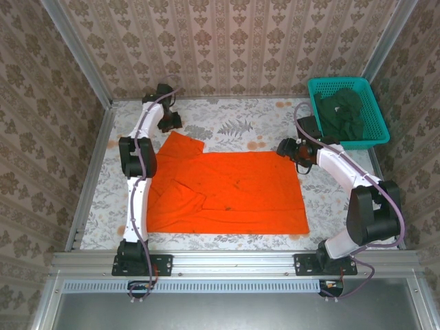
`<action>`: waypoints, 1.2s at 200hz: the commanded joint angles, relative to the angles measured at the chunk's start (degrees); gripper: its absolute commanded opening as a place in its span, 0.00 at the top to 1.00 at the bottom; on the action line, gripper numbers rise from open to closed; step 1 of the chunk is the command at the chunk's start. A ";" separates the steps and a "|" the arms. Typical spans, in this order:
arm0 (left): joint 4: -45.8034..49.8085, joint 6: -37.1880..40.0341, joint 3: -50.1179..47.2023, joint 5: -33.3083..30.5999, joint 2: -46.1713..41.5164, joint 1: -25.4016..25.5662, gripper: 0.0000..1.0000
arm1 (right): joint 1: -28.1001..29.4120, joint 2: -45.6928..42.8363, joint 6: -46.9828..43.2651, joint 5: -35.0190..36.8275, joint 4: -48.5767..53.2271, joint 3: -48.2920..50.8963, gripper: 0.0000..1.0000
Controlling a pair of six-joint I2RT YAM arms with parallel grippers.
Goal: Fold and stack the t-shirts
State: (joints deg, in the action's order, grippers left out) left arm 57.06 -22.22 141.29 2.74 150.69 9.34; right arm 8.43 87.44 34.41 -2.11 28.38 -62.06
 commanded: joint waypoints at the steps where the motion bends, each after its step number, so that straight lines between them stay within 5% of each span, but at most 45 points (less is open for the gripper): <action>1: 5.05 2.50 -2.31 -0.30 -2.76 1.44 0.60 | -0.99 -0.39 -0.96 -0.36 -1.11 0.61 0.31; 50: 6.49 3.86 -3.39 -2.37 -3.64 1.41 0.62 | -2.09 1.06 -1.02 -0.44 -1.62 -0.55 0.31; 142: 5.72 3.80 -2.10 -1.92 -2.90 0.25 0.84 | -2.23 5.82 -1.78 0.63 -0.57 -2.94 0.31; 183: 4.99 3.30 -0.60 0.48 -2.66 0.24 0.53 | -3.44 11.87 -1.42 1.66 -0.29 -6.93 0.32; 240: 4.71 1.89 -3.69 -4.28 -5.54 -0.35 0.42 | -3.77 16.68 -0.68 0.69 0.97 -12.16 0.33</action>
State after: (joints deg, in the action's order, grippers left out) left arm 60.25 -19.44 139.09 1.67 148.97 10.04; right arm 4.75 103.18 33.34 -1.69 27.42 -71.92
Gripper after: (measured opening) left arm 0.572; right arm 0.675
